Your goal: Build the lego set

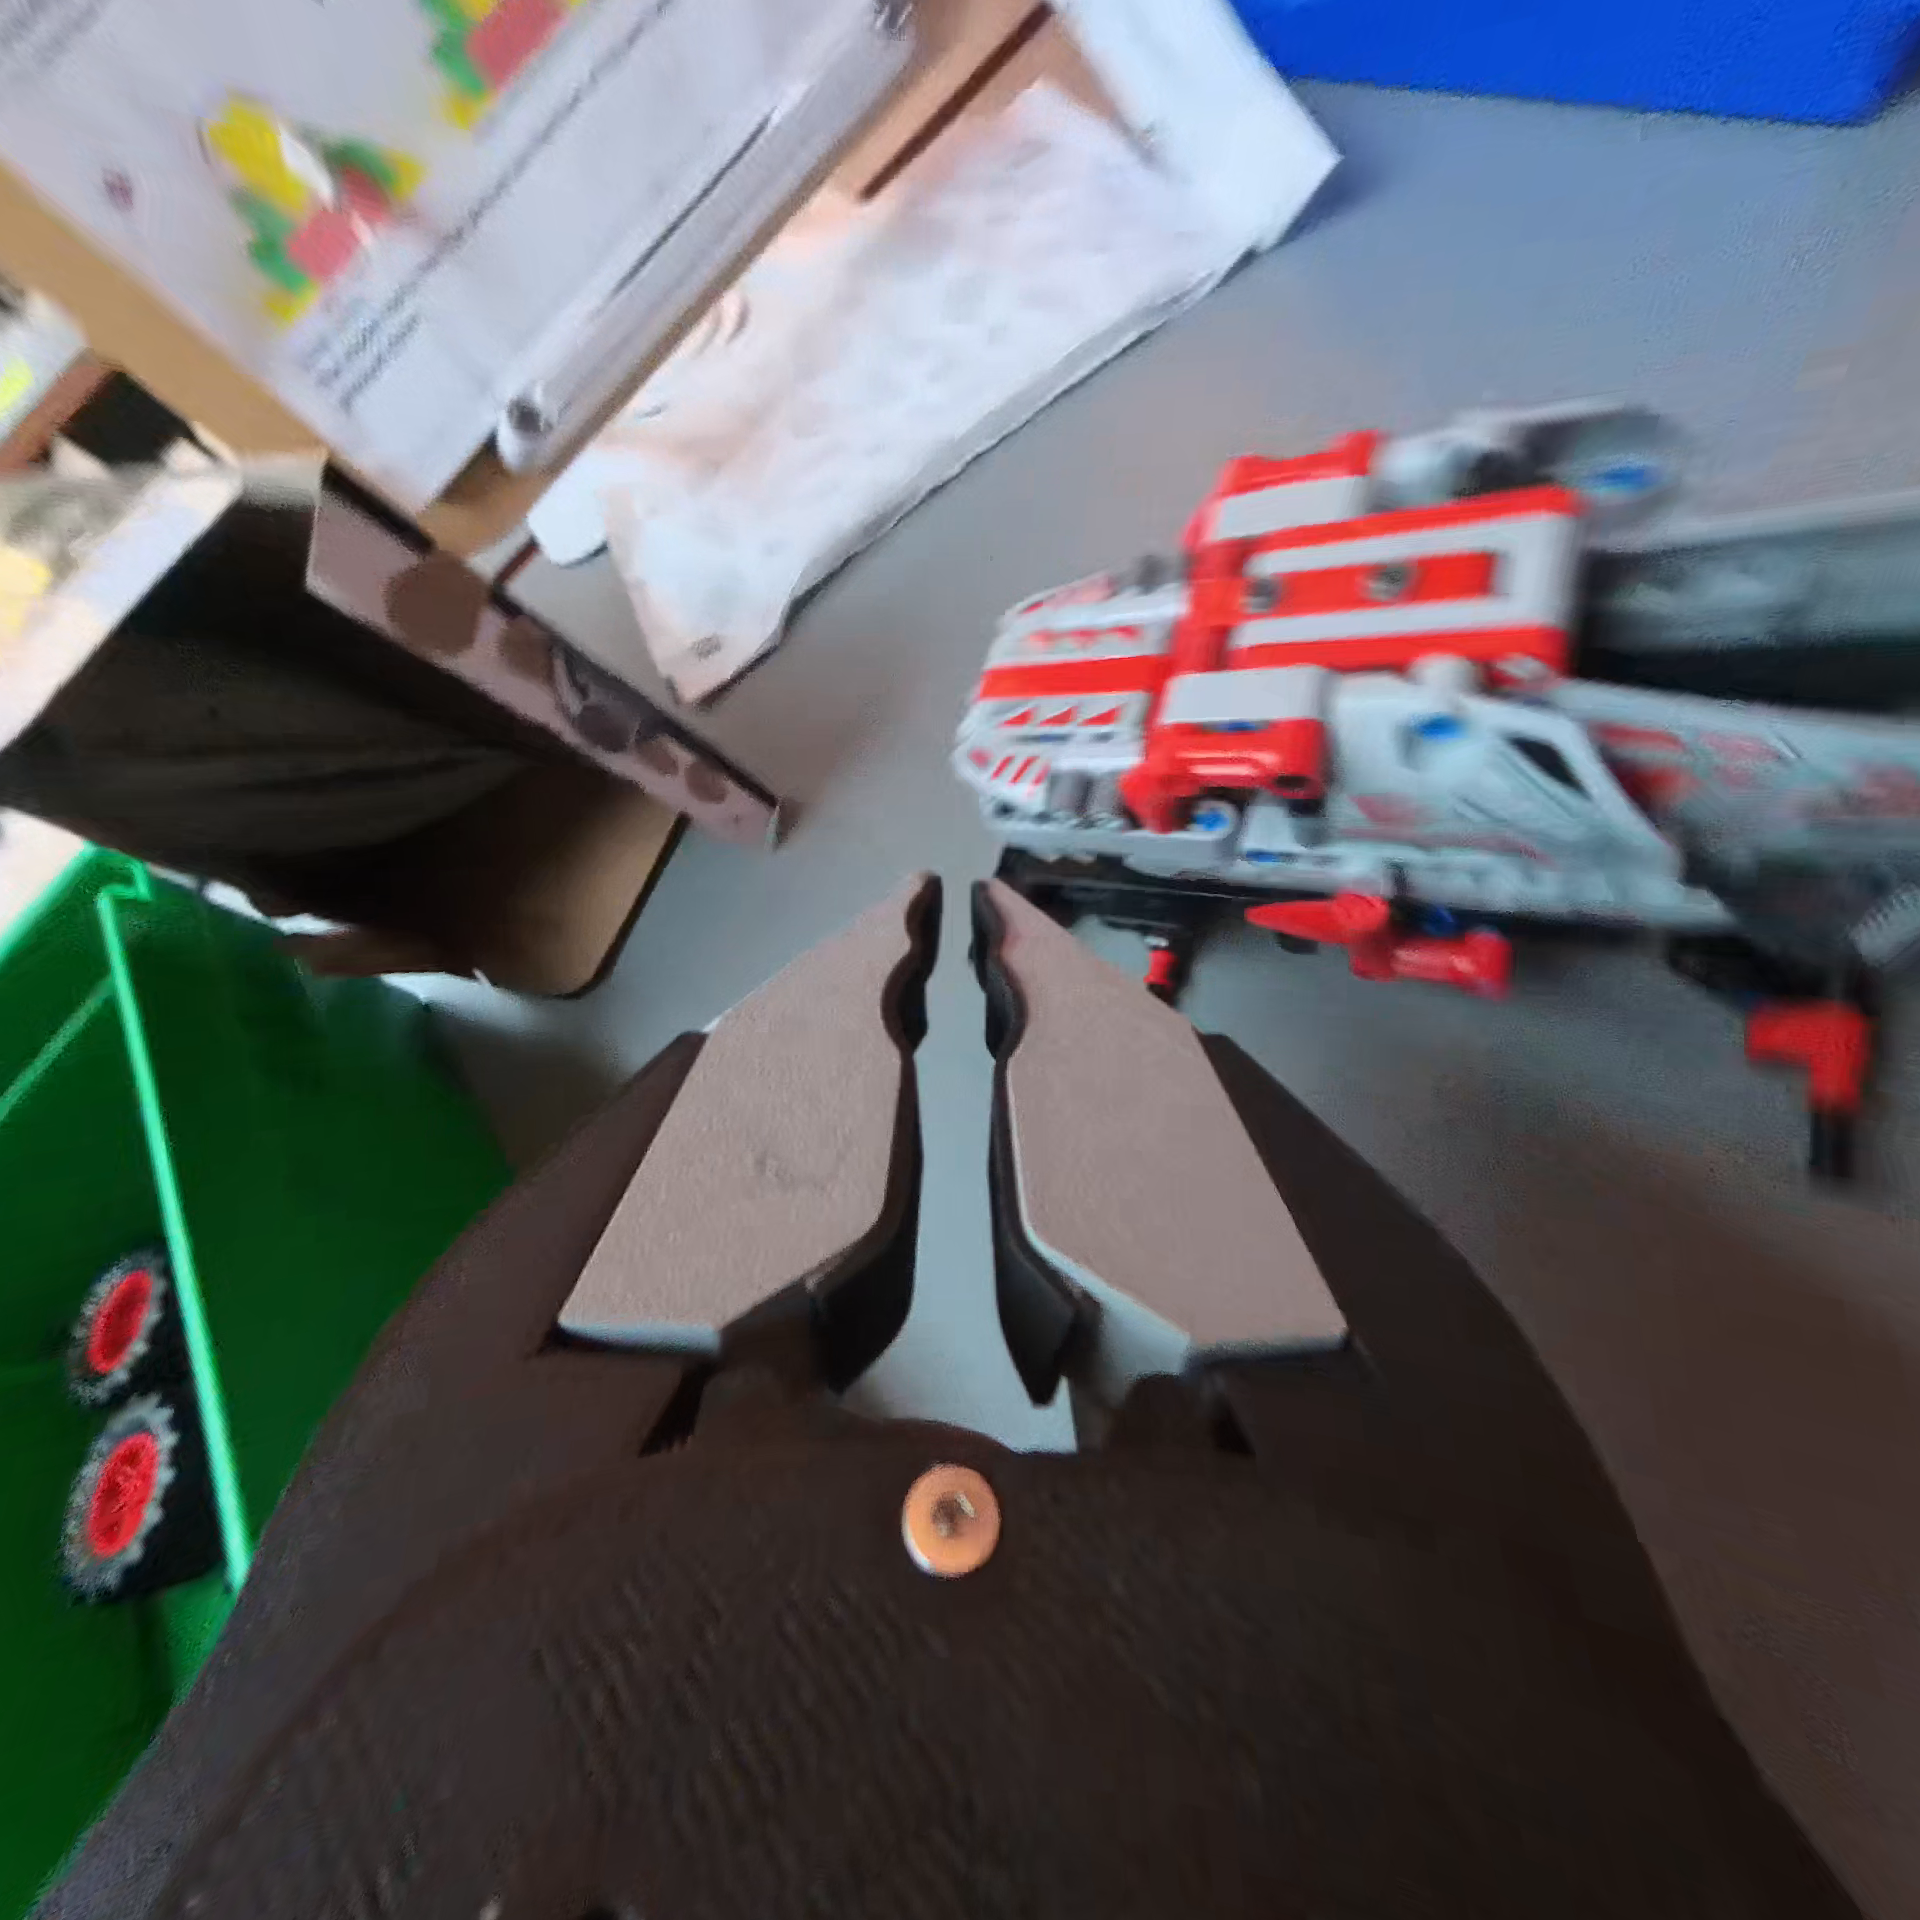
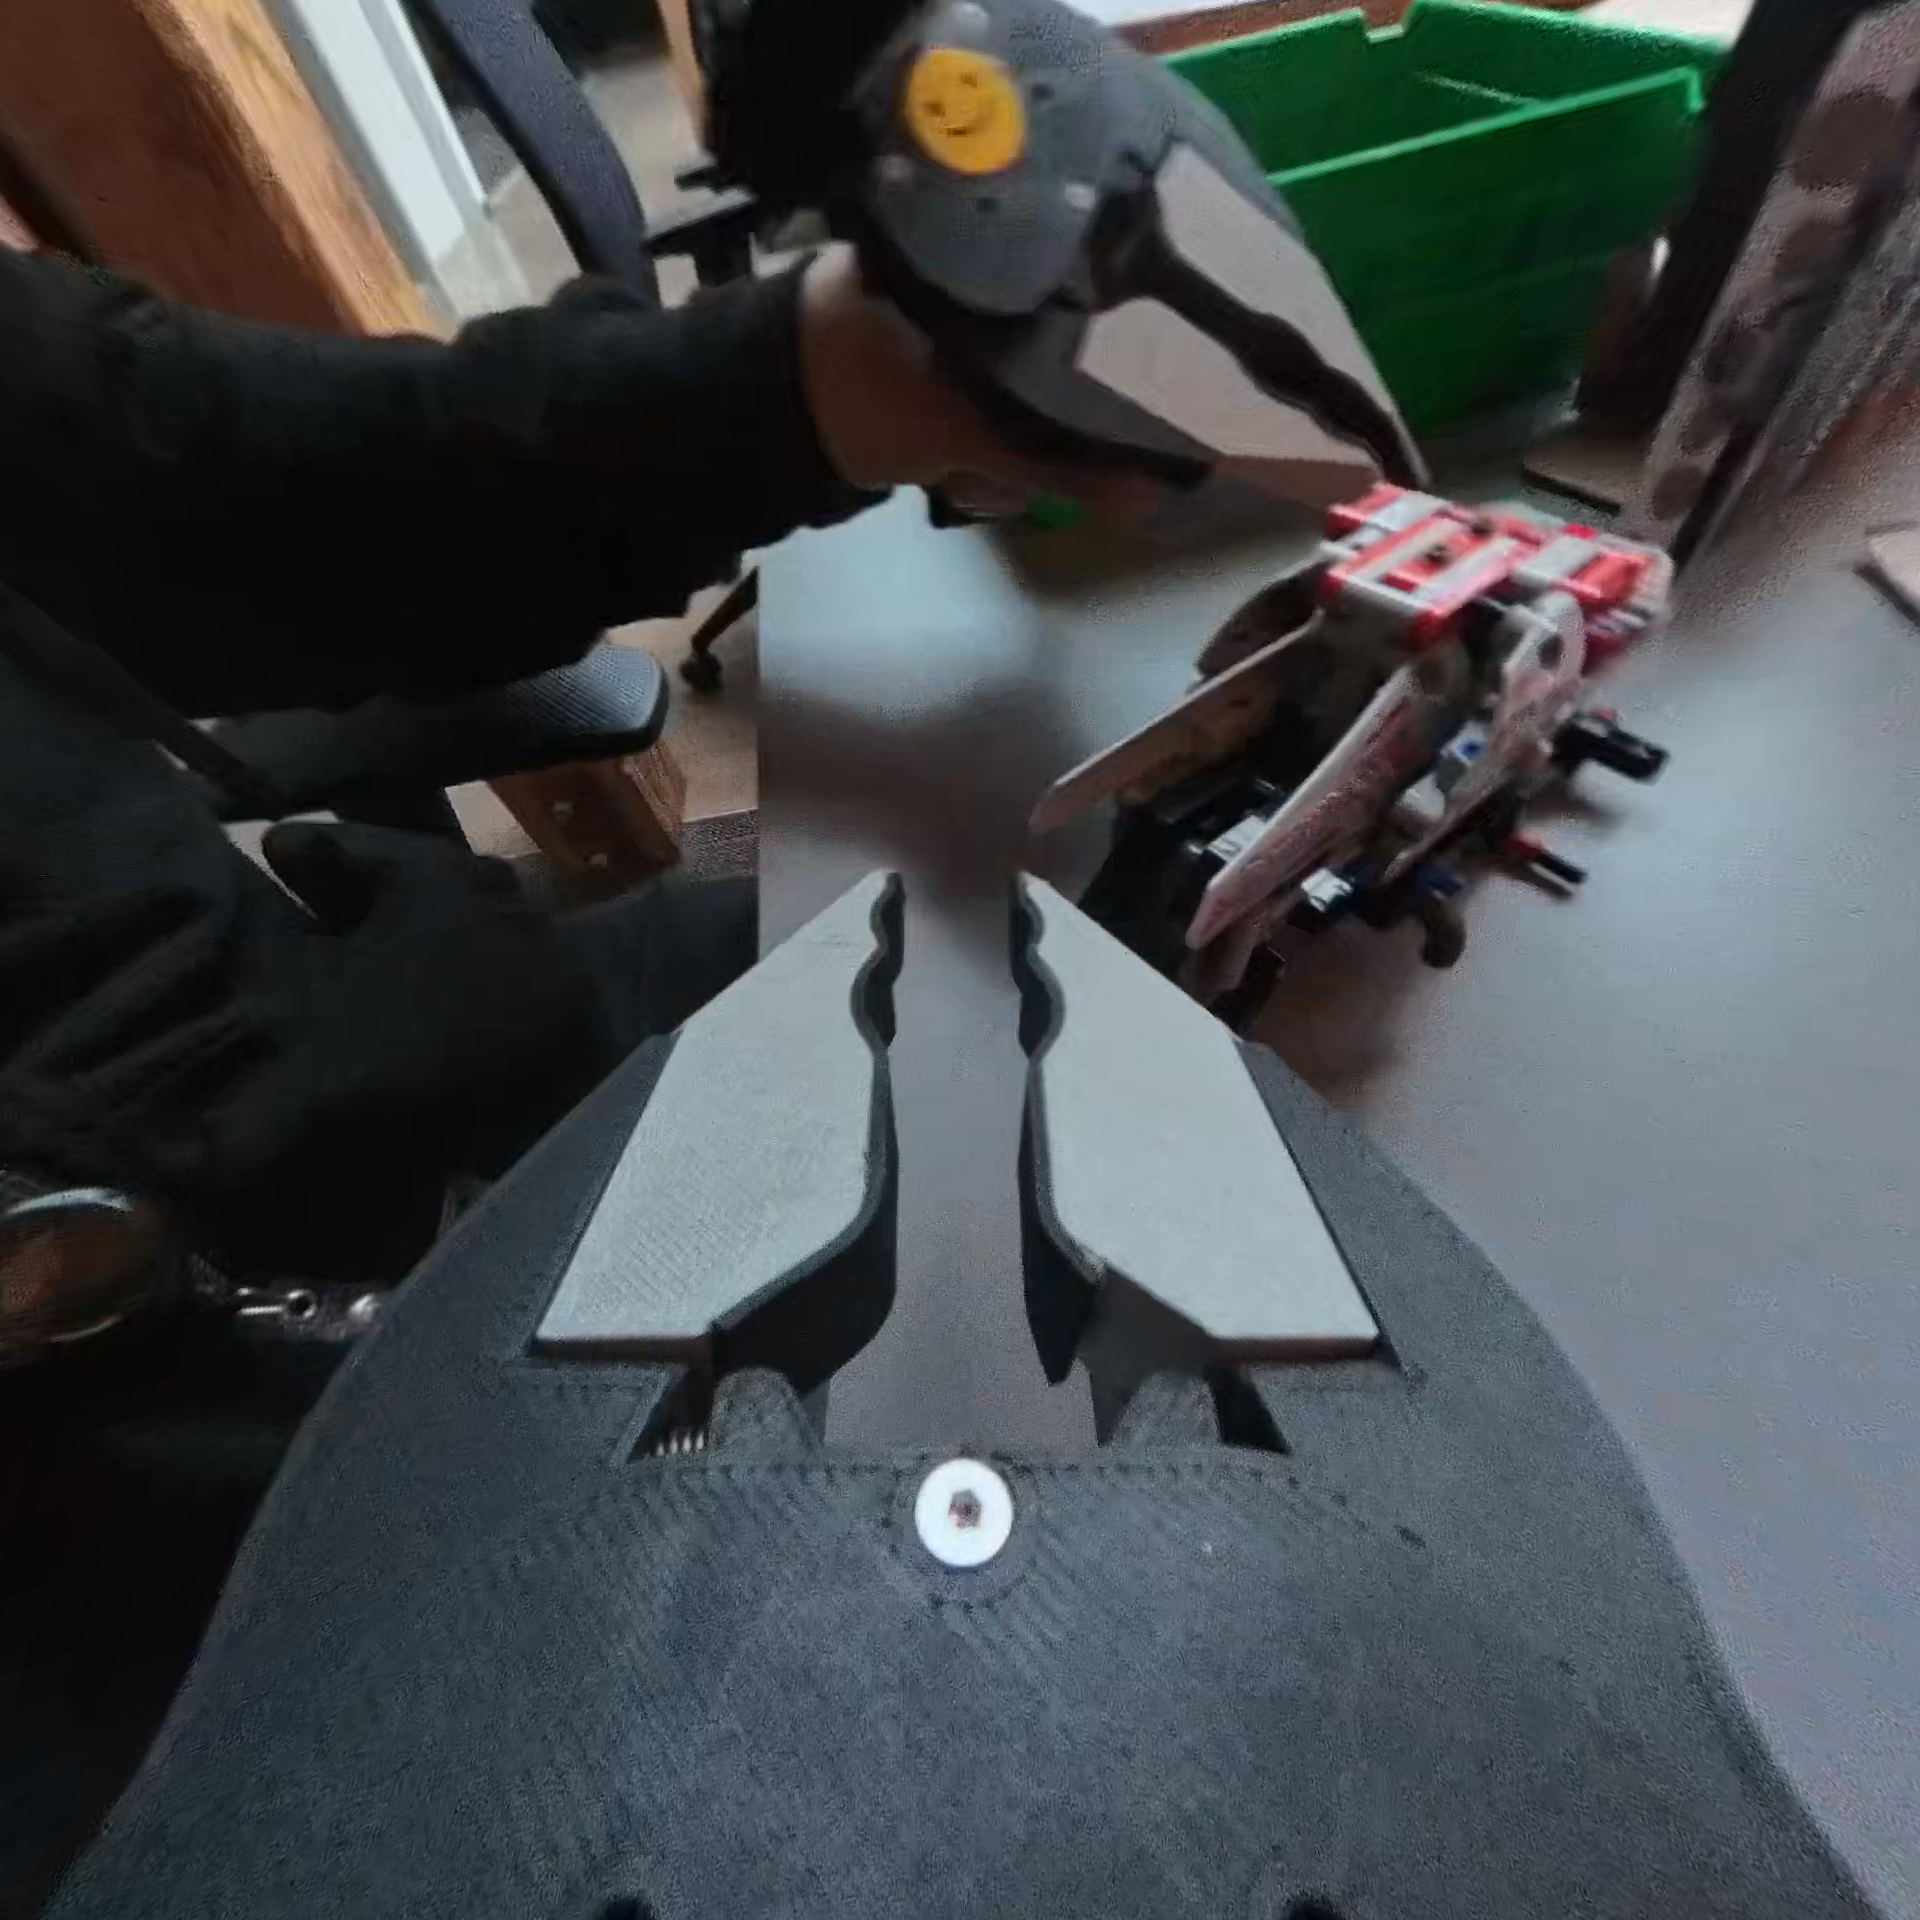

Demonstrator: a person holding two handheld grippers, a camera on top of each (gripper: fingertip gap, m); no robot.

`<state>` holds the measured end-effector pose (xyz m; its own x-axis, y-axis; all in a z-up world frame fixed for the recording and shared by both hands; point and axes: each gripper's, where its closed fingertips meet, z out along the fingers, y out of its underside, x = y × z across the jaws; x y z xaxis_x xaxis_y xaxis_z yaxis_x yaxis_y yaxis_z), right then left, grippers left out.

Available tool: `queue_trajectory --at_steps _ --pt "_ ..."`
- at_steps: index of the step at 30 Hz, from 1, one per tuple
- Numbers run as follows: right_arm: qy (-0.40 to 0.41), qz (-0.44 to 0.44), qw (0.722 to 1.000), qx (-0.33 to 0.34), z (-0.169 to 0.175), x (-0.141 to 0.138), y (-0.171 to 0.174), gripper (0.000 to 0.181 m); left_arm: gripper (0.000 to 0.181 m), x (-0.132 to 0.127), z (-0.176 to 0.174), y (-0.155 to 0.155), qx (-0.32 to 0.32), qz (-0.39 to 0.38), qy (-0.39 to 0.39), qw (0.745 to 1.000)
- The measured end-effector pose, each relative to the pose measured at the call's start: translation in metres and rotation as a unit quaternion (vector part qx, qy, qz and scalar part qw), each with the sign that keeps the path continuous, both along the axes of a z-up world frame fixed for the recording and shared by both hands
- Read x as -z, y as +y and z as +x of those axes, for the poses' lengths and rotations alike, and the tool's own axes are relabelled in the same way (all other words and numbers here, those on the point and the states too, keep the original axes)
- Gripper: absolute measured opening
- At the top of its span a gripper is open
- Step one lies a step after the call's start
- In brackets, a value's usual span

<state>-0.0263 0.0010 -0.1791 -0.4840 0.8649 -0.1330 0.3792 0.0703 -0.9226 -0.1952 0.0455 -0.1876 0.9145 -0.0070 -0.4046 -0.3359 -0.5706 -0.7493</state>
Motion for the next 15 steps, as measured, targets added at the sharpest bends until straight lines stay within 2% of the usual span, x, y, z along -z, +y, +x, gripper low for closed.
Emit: queue_trajectory --at_steps 2,4,6,8,9,11,14,15 --pt "0.03 0.026 0.999 0.001 0.003 -0.011 -0.016 0.013 0.018 -0.002 -0.007 0.002 -0.013 -0.007 -0.066 0.998" --pt "0.042 0.036 0.998 0.042 0.006 -0.019 0.001 0.012 0.024 -0.024 0.005 -0.004 0.012 0.027 -0.124 0.992" --pt "0.01 0.031 0.996 0.086 0.007 -0.008 0.031 0.023 0.043 -0.037 0.028 -0.017 0.05 0.028 -0.169 0.984" --pt "-0.036 0.013 0.995 0.09 0.005 0.012 0.043 0.033 0.069 -0.028 0.057 -0.031 0.091 -0.03 -0.234 0.967" --pt "-0.046 0.015 0.995 0.09 0.003 0.02 0.044 0.034 0.074 -0.022 0.074 -0.035 0.114 -0.057 -0.267 0.955" --pt "-0.049 0.044 0.993 0.093 -0.006 0.032 0.045 0.034 0.069 -0.011 0.087 -0.032 0.125 -0.075 -0.292 0.945" --pt "-0.06 0.078 0.992 0.078 -0.014 0.041 0.036 0.032 0.079 0.002 0.089 -0.018 0.103 -0.081 -0.309 0.942" --pt "-0.064 0.092 0.991 0.075 -0.015 0.043 0.034 0.031 0.076 0.002 0.089 -0.015 0.099 -0.077 -0.314 0.941"
